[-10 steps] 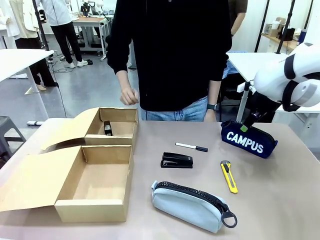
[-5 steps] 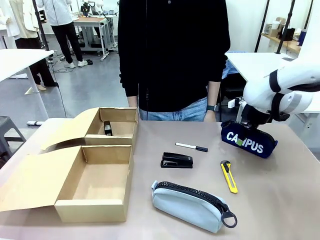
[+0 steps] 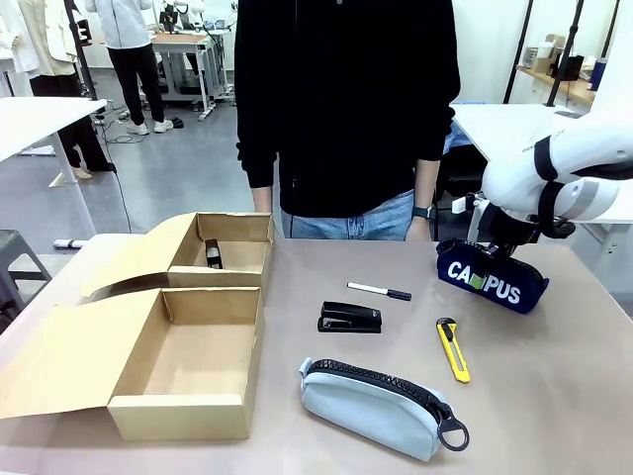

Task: Place items inside the box.
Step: Pick up a Pencil pouch or Stapler and place it inside the Mailer Box closest to the robot.

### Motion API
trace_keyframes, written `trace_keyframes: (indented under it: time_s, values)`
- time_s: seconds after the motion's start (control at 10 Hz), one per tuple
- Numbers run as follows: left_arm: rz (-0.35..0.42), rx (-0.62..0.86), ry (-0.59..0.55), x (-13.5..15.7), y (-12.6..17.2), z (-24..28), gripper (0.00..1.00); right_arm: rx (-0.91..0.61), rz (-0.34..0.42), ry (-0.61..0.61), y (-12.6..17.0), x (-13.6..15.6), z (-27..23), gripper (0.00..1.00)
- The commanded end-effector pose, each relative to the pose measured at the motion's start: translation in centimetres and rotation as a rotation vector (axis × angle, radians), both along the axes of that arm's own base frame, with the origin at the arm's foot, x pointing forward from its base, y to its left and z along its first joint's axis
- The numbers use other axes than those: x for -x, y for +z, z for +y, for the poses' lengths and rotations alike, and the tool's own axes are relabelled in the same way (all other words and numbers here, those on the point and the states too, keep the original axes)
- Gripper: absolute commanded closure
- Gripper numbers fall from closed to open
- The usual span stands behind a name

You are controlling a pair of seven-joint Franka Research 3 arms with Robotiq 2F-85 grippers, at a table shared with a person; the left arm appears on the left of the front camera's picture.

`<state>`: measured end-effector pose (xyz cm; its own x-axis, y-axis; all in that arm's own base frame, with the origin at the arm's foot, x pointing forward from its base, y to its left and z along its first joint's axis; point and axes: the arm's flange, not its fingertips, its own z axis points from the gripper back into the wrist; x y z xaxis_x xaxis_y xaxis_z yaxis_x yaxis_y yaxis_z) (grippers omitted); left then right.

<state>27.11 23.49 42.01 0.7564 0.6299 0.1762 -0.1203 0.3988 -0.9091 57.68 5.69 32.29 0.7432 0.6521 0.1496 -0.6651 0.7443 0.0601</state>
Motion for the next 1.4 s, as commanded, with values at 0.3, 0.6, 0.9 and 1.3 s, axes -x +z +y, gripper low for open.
trace_keyframes:
  time_s: [0.3,0.6,0.9,1.3]
  values:
    - [-0.031,0.002,-0.007,0.0,-0.1,0.1,0.0,-0.018,0.026,-0.065,0.8,0.6,-1.1,0.97]
    - [-0.031,0.002,-0.007,0.0,-0.1,0.1,0.0,-0.008,0.046,-0.092,1.1,1.2,-1.4,1.0]
    - [-0.031,0.002,-0.007,0.0,-0.1,0.1,0.0,-0.058,0.173,-0.324,8.2,7.4,-2.3,1.0]
    - [-0.031,0.002,-0.007,0.0,-0.1,0.1,0.0,-0.174,0.035,-0.604,15.1,23.1,-5.0,1.0]
